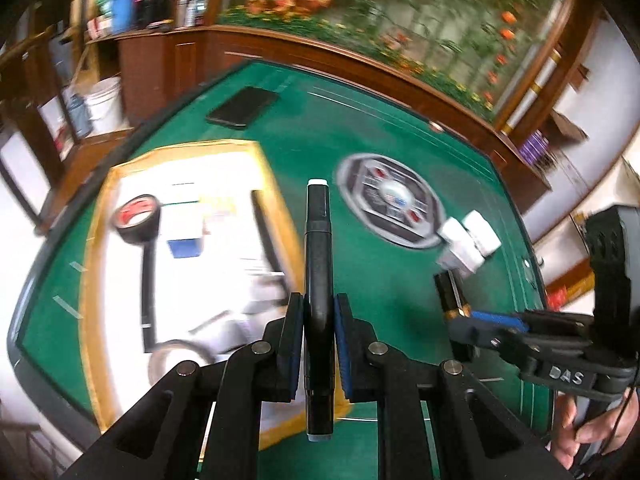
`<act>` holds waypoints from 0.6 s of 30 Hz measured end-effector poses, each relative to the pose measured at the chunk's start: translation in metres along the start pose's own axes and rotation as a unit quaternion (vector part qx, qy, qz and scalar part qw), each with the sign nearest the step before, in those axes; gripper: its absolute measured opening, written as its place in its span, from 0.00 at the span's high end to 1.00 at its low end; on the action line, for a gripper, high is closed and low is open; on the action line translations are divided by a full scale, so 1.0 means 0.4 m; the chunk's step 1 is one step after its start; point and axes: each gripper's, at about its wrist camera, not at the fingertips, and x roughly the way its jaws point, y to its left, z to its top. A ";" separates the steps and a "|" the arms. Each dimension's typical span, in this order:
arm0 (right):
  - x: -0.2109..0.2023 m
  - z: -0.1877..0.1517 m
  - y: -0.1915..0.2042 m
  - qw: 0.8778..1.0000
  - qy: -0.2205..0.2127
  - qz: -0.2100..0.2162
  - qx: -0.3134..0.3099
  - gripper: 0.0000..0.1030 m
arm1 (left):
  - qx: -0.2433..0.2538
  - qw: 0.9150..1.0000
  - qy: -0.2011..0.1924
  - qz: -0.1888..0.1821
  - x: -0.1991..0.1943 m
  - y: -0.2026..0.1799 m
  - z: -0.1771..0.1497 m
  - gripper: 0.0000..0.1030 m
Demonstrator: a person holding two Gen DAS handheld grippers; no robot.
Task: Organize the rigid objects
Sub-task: 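Carry the black marker and lipstick tube into the white tray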
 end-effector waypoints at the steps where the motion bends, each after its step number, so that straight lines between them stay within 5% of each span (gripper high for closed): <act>1: 0.007 0.003 0.019 1.000 0.003 0.005 -0.008 0.82 | -0.011 1.000 -0.002 0.005 -0.004 0.028 -0.001 0.86; 18: 0.168 0.048 0.289 0.992 0.062 0.057 -0.097 0.82 | -0.081 0.994 0.027 0.071 0.014 0.292 -0.028 0.86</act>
